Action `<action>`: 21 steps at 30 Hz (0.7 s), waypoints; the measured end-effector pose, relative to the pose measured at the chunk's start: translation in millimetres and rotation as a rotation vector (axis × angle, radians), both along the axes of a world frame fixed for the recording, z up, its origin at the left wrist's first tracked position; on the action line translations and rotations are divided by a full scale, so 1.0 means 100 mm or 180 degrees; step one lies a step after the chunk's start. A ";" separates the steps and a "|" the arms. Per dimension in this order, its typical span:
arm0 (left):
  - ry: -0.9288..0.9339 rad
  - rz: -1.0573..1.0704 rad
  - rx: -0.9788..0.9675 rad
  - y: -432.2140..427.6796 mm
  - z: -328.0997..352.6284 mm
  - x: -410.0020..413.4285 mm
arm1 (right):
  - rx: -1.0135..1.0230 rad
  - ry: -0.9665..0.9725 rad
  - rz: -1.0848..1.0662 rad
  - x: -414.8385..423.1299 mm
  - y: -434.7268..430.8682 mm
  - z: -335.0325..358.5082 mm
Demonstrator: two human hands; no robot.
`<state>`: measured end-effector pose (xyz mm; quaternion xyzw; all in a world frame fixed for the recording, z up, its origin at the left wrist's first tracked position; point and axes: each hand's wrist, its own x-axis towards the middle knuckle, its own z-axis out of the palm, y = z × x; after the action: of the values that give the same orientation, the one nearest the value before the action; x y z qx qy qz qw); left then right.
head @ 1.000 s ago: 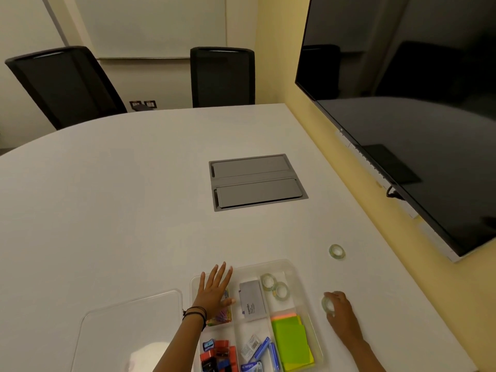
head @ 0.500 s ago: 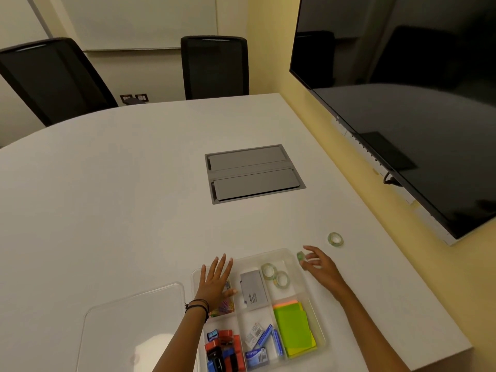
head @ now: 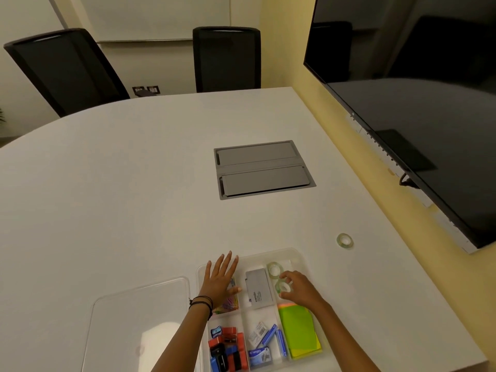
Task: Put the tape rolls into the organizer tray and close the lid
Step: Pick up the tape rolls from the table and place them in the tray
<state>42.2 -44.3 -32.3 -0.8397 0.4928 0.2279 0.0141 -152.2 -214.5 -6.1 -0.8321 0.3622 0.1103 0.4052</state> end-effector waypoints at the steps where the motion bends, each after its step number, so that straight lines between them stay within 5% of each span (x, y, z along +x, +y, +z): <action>1: -0.0013 -0.0017 -0.0002 0.00 0.00 0.00 | 0.0020 0.0034 0.0038 0.00 -0.01 -0.01; 8: -0.0041 -0.0132 -0.0061 0.03 0.04 0.00 | 0.0379 0.0009 -0.0044 0.06 -0.28 0.16; 13: -0.0116 -0.0133 0.0075 0.02 0.06 -0.01 | 0.0816 -0.0500 -0.0808 0.09 -0.67 0.37; 21: -0.0403 -0.0064 -0.0384 0.04 0.20 -0.01 | -0.0847 -0.0120 -0.1262 -0.02 -1.51 0.18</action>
<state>41.7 -40.0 -12.1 -0.8467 0.5122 0.1441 -0.0031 -154.2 -365.2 11.6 -0.7927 0.5222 -0.0356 0.3124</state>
